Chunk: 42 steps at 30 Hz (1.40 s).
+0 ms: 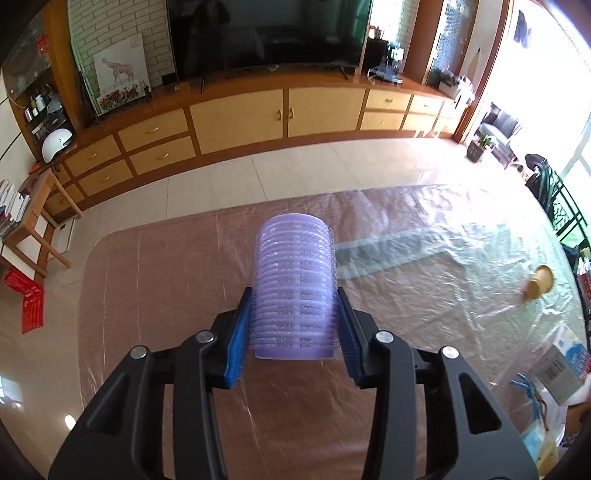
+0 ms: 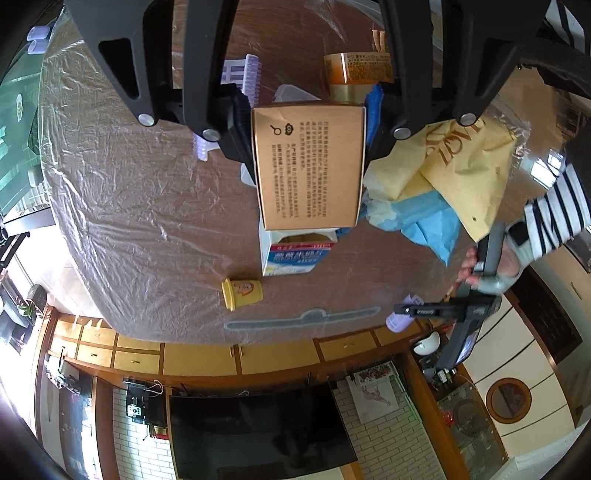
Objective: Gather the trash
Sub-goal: 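Carry the cylinder and the brown box over the black trash bin with both tools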
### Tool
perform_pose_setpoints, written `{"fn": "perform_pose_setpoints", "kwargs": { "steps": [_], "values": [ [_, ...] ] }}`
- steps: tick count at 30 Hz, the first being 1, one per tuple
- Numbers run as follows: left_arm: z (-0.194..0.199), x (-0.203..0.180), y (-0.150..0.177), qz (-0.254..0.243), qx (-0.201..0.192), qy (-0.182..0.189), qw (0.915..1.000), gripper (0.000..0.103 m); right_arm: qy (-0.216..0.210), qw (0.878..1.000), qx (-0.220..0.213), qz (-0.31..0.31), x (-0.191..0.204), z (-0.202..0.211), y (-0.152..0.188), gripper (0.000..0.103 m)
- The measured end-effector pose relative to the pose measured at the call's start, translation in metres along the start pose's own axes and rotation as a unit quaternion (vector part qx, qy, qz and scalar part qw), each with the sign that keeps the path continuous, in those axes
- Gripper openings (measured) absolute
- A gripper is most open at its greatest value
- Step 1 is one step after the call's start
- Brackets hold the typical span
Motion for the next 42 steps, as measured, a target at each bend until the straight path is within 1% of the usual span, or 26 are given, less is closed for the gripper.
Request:
{"fn": "perform_pose_setpoints", "kwargs": {
  "steps": [4, 6, 12, 14, 17, 19, 25, 27, 32, 35, 37, 42],
  "values": [
    [0.034, -0.007, 0.016, 0.019, -0.024, 0.03, 0.9991, 0.044, 0.003, 1.0, -0.015, 0.006, -0.002, 0.01, -0.01, 0.046],
    [0.049, -0.011, 0.024, 0.023, -0.036, 0.035, 0.9985, 0.044, 0.001, 1.0, -0.021, 0.006, -0.005, 0.015, -0.013, 0.046],
    [0.096, -0.018, 0.059, 0.055, -0.057, 0.069, 0.9945, 0.044, -0.027, 0.999, -0.037, -0.005, -0.002, 0.025, -0.017, 0.046],
    [0.112, -0.021, 0.074, 0.055, -0.065, 0.071, 0.9939, 0.044, -0.042, 0.998, -0.043, -0.006, 0.002, 0.03, -0.018, 0.046],
    [0.131, -0.023, 0.094, 0.061, -0.072, 0.079, 0.9923, 0.044, -0.049, 0.998, -0.047, 0.002, 0.009, 0.036, -0.017, 0.046],
    [0.143, -0.022, 0.112, 0.061, -0.078, 0.077, 0.9922, 0.044, -0.057, 0.997, -0.049, 0.007, 0.016, 0.042, -0.015, 0.046],
    [0.168, -0.019, 0.168, 0.065, -0.068, 0.075, 0.9928, 0.044, -0.067, 0.996, -0.045, 0.027, 0.031, 0.055, 0.0, 0.046],
    [0.176, -0.02, 0.181, 0.059, -0.065, 0.068, 0.9938, 0.044, -0.071, 0.996, -0.04, 0.033, 0.036, 0.06, 0.009, 0.046],
    [0.189, -0.032, 0.221, 0.052, -0.048, 0.071, 0.995, 0.044, -0.09, 0.995, -0.024, 0.045, 0.053, 0.067, 0.034, 0.046],
    [0.192, -0.045, 0.245, 0.028, -0.038, 0.065, 0.9968, 0.044, -0.1, 0.993, -0.009, 0.058, 0.067, 0.068, 0.053, 0.046],
    [0.195, -0.057, 0.257, 0.017, -0.031, 0.075, 0.9966, 0.044, -0.108, 0.992, 0.0, 0.062, 0.075, 0.068, 0.066, 0.046],
    [0.199, -0.081, 0.291, -0.022, -0.019, 0.081, 0.9962, 0.044, -0.122, 0.99, 0.023, 0.063, 0.089, 0.067, 0.094, 0.046]
  ]
}}
Point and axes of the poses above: each gripper's, at about its wrist camera, not at the fingertips, and z roughly against the way its jaws point, x to its left, y to its underside, the point moved 10 cm from there along -z, roughly the way its jaws point, and after that the axes turned 15 degrees about z, right-handed, at the moved point
